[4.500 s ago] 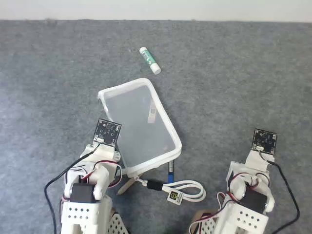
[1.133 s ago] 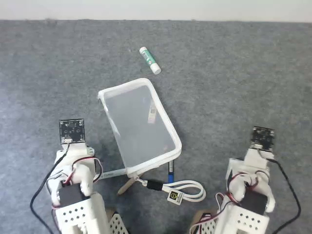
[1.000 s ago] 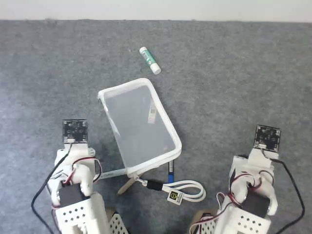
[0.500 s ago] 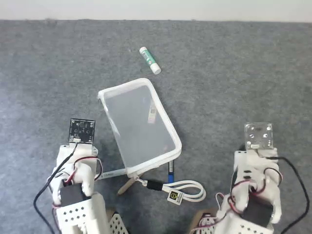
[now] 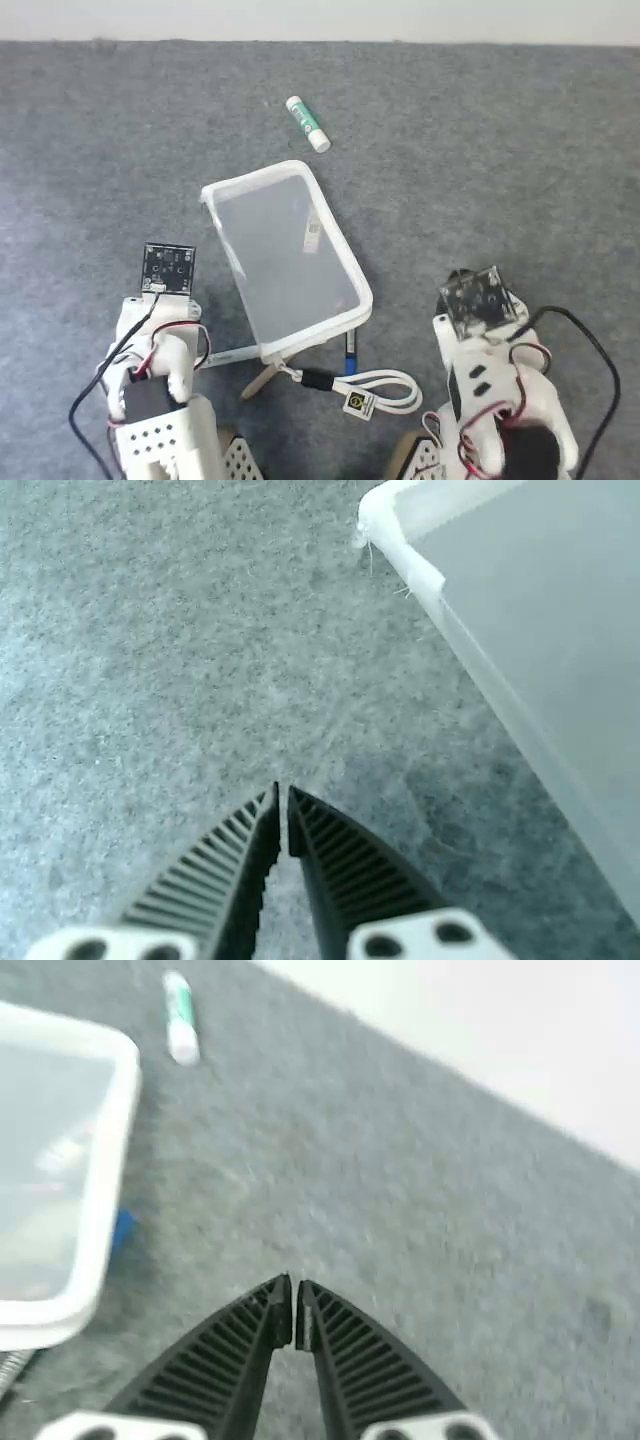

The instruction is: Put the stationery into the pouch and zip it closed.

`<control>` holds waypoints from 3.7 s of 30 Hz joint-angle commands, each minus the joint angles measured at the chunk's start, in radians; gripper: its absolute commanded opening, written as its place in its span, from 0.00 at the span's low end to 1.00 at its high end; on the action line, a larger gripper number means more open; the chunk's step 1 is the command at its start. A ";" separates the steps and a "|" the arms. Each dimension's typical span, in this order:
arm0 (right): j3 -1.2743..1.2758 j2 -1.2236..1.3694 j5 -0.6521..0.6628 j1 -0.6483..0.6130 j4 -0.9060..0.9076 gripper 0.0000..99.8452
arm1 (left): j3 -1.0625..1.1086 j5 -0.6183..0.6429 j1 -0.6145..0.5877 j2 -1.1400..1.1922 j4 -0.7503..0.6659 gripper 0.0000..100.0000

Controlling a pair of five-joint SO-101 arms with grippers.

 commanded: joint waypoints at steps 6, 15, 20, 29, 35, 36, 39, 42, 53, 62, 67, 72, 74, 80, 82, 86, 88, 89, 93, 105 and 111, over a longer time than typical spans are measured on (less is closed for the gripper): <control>-0.161 0.278 0.023 -0.188 0.021 0.01 | -0.005 -0.009 0.003 -0.020 -0.035 0.01; -0.222 0.584 -0.038 -0.433 0.018 0.12 | -0.005 -0.008 0.003 -0.020 -0.032 0.01; -0.224 0.720 -0.078 -0.575 -0.002 0.13 | -0.005 -0.008 0.003 -0.020 -0.032 0.01; -0.190 0.834 -0.121 -0.769 -0.113 0.12 | -0.005 -0.006 0.003 -0.020 -0.032 0.01; -0.005 0.842 -0.120 -0.892 -0.321 0.12 | -0.013 -0.003 -0.066 -0.020 -0.038 0.01; 0.029 0.842 -0.117 -0.906 -0.366 0.12 | -0.015 -0.003 -0.072 -0.020 -0.038 0.01; 0.098 0.843 -0.114 -0.929 -0.466 0.12 | -0.015 -0.003 -0.078 -0.020 -0.038 0.01; 0.101 0.843 -0.112 -0.929 -0.458 0.12 | -0.019 -0.003 -0.078 -0.020 -0.038 0.01; 0.094 0.845 -0.112 -0.940 -0.409 0.12 | -0.021 -0.003 -0.080 -0.020 -0.038 0.01; 0.049 0.972 -0.114 -1.009 -0.364 0.12 | -0.021 -0.003 -0.080 -0.020 -0.038 0.01; -0.035 1.130 -0.120 -1.013 -0.341 0.12 | -0.021 -0.003 -0.080 -0.020 -0.038 0.01; -0.061 1.207 -0.114 -1.010 -0.348 0.12 | -0.021 -0.003 -0.080 -0.020 -0.038 0.01; -0.061 1.219 -0.112 -1.010 -0.357 0.12 | -0.021 -0.003 -0.080 -0.020 -0.038 0.01; -0.057 1.260 -0.072 -0.955 -0.406 0.10 | -0.019 -0.003 -0.080 -0.020 -0.038 0.01; -0.057 1.273 -0.038 -0.924 -0.426 0.07 | -0.019 -0.003 -0.080 -0.020 -0.038 0.01; -0.058 1.290 -0.021 -0.906 -0.438 0.08 | -0.019 -0.003 -0.080 -0.020 -0.038 0.01; -0.058 1.290 -0.021 -0.906 -0.435 0.08 | -0.019 -0.003 -0.080 -0.020 -0.038 0.01; -0.058 1.290 -0.021 -0.901 -0.432 0.07 | -0.019 -0.003 -0.080 -0.020 -0.038 0.01; -0.069 1.290 -0.020 -0.829 -0.430 0.01 | -0.019 -0.003 -0.080 -0.020 -0.038 0.01; -0.160 1.279 -0.028 -0.651 -0.294 0.02 | -0.018 -0.003 -0.080 -0.020 -0.038 0.01; -0.160 1.288 -0.092 -0.743 -0.297 0.16 | -0.018 -0.003 -0.080 -0.020 -0.038 0.01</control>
